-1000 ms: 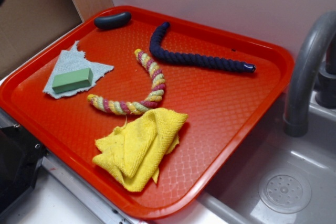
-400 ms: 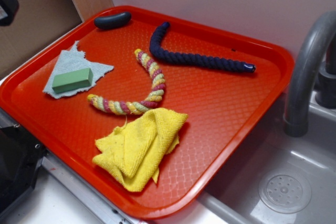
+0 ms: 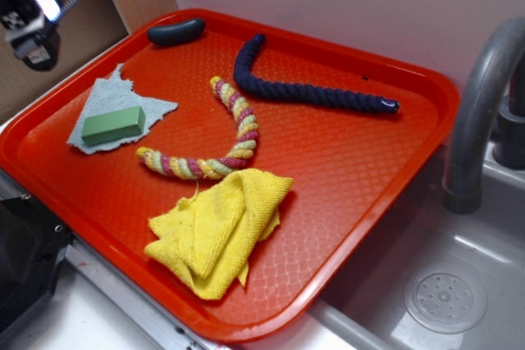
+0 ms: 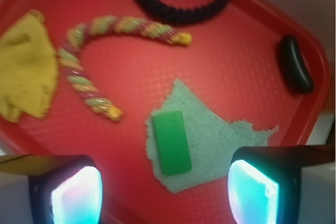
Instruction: Grab the green block.
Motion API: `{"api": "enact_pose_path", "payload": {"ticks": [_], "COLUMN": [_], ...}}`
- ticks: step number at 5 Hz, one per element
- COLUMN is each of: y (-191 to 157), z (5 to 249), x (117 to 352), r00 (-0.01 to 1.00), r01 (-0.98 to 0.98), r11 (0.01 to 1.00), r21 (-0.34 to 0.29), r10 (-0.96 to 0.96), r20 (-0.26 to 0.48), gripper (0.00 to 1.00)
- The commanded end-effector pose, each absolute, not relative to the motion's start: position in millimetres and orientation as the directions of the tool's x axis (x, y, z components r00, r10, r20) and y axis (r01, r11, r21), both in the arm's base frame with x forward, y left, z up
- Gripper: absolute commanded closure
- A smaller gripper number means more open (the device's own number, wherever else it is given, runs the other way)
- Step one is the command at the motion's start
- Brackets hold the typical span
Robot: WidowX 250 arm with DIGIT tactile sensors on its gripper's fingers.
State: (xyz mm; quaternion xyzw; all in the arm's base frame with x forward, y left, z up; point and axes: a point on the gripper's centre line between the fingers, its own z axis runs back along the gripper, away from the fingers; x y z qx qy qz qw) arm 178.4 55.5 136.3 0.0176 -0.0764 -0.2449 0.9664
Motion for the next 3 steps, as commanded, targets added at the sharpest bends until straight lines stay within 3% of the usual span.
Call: {"api": "enact_pose_path", "payload": {"ticks": [1,3], "y": [50,39], "z": [105,72], "x": [185,173], "r00": [0.836,0.833], "r01": [0.526,0.542], "r11": [0.848,0.832], "r21": [0.070,0.116], "r10": [-0.530,-0.551], "r20": [0.145,0.056], "gripper": [0.00,0.00]}}
